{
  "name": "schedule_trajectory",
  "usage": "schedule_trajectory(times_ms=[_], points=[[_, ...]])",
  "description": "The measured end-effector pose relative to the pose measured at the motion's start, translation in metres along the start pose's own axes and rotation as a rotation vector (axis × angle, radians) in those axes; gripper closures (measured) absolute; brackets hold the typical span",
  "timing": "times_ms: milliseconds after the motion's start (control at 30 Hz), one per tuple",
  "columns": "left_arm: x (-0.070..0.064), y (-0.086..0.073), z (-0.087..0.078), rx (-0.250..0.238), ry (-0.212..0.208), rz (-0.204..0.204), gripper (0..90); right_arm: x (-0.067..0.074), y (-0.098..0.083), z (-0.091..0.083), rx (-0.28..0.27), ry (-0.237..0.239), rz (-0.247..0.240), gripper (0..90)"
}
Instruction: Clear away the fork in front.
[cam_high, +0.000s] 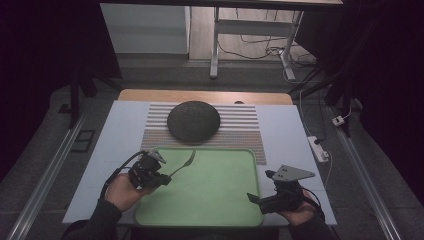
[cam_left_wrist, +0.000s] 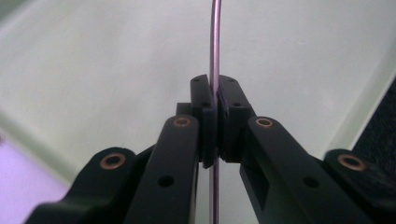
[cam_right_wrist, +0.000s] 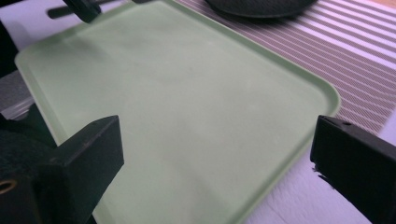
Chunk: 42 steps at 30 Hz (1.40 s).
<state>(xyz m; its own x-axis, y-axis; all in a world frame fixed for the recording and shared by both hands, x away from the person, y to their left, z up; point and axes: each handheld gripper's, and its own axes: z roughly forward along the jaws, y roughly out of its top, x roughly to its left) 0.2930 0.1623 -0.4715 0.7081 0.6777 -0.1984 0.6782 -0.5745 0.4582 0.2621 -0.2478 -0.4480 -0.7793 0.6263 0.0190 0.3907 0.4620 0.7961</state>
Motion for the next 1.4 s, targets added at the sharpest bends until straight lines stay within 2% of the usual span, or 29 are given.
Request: schedule_trajectory(times_ms=[133, 300, 433, 567, 700, 767, 967, 1200, 1300, 1400], points=[[0.004, -0.009, 0.001, 0.003, 0.031, -0.109, 85.9, 0.001, -0.004, -0.004, 0.013, -0.02, -0.006, 1.9], [0.011, -0.018, 0.008, 0.029, 0.058, -0.271, 85.9, 0.005, -0.009, -0.007, 0.04, -0.041, -0.021, 1.9], [0.014, -0.021, 0.013, 0.043, 0.117, -0.366, 85.9, 0.004, -0.012, -0.008, 0.051, -0.049, -0.02, 1.9], [0.02, -0.024, 0.017, 0.052, 0.138, -0.421, 85.8, 0.002, -0.014, -0.01, 0.051, -0.054, -0.011, 2.0], [0.023, -0.025, 0.023, 0.075, 0.152, -0.441, 85.5, 0.002, -0.015, -0.011, 0.053, -0.054, -0.007, 2.1], [0.023, -0.025, 0.025, 0.084, 0.153, -0.435, 85.0, 0.002, -0.016, -0.012, 0.059, -0.056, -0.007, 2.1], [0.025, -0.026, 0.024, 0.072, 0.123, -0.428, 79.6, 0.001, -0.018, -0.015, 0.061, -0.061, 0.004, 2.0], [0.029, -0.022, 0.009, -0.025, 0.11, -0.397, 78.3, 0.001, -0.024, -0.024, 0.05, -0.061, 0.05, 2.0], [0.034, -0.017, 0.005, -0.056, 0.09, -0.36, 84.7, 0.002, -0.027, -0.027, 0.05, -0.054, 0.071, 2.0], [0.043, -0.01, 0.007, -0.073, 0.079, -0.354, 88.5, 0.003, -0.029, -0.03, 0.053, -0.053, 0.079, 1.9]])
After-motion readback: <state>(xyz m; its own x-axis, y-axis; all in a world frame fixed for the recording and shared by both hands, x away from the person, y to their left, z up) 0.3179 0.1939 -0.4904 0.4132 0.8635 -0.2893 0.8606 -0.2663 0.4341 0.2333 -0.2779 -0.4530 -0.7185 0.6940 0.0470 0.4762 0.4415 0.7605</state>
